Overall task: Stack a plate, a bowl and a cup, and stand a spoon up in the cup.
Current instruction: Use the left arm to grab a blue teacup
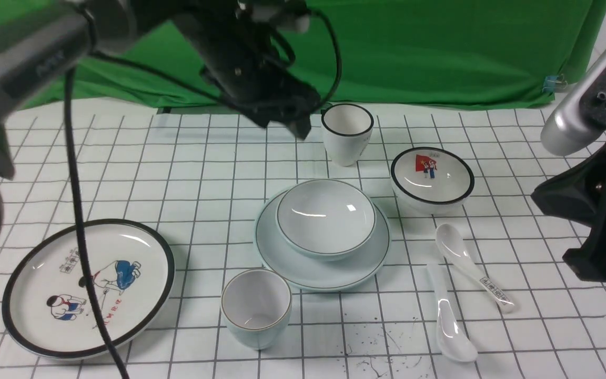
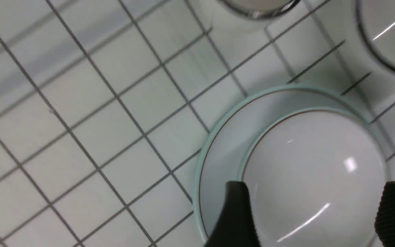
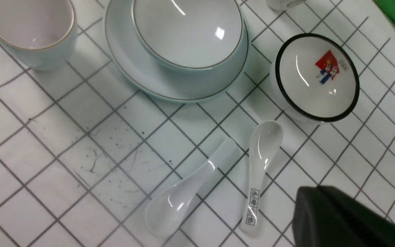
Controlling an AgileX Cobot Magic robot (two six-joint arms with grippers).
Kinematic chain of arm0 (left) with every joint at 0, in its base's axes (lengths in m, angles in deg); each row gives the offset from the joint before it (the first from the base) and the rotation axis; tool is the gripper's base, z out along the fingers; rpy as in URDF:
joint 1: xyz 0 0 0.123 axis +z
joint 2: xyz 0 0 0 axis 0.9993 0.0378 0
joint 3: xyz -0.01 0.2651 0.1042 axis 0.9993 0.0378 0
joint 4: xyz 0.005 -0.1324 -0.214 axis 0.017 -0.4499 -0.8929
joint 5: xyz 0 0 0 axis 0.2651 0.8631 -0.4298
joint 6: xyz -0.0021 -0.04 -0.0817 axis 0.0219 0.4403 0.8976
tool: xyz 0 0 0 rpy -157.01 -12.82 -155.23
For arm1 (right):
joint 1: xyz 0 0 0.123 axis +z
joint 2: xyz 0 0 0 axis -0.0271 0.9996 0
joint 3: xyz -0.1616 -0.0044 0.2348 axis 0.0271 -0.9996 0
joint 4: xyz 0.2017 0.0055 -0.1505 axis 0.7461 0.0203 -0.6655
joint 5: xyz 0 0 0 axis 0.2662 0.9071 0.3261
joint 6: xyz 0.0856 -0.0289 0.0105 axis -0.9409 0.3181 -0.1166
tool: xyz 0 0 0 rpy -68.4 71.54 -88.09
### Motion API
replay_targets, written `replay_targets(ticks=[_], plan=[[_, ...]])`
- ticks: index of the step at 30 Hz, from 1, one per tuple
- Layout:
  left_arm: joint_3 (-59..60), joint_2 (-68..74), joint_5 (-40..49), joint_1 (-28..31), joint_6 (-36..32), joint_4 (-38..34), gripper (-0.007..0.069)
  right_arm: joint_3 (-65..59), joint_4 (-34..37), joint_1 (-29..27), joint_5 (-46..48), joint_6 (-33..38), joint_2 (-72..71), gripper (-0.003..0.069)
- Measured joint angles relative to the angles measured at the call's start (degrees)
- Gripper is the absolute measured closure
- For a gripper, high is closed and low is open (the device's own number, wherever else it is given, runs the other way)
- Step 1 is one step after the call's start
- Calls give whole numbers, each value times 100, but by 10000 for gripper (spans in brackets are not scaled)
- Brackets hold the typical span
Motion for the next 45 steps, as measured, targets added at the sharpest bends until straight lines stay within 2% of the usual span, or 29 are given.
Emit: replay_targets(ticks=[4,7,10,16,20,24,28,32,36,37,38,39,40,41,42,45], plan=[[-26,-632,115,-57,270,465,124,0,0,0,-4,-119,0,648],[667,-1333,156,-177,513,1154,132,0,0,0,28,-224,0,648],[1731,-2013,205,-282,667,1410,148,0,0,0,53,-287,0,648],[4114,-2769,-39,-579,891,1320,169,0,0,0,79,-403,0,646],[4962,-2726,-604,-784,922,1002,169,0,0,0,97,-437,0,645],[5282,-2531,-1243,-1081,1016,993,170,0,0,0,135,-442,0,645],[5301,-2283,-1928,-1125,1137,1133,171,0,0,0,301,-442,0,645],[5301,-1951,-2030,-1125,1194,1266,186,0,0,0,526,-479,0,645],[5301,-1674,-1999,-1125,1213,1279,263,0,0,0,659,-566,0,645],[5301,-1600,-1999,-1125,1213,1305,349,0,0,0,673,-613,0,645],[5301,-1599,-1999,-1125,1213,1336,394,0,0,0,677,-636,0,645],[5301,-1599,-1999,-1125,1213,1350,406,0,0,0,677,-635,0,645],[5253,-1645,-1946,-1125,1213,1479,519,0,0,0,691,-662,0,645],[5241,-1654,-1929,-1125,1213,1487,531,0,0,0,690,-671,0,645],[5129,-1743,-1791,-1125,1213,1579,598,0,0,0,700,-690,-2,645],[4678,-2019,-1563,-1125,1172,1629,625,0,0,0,700,-725,-2,645]])
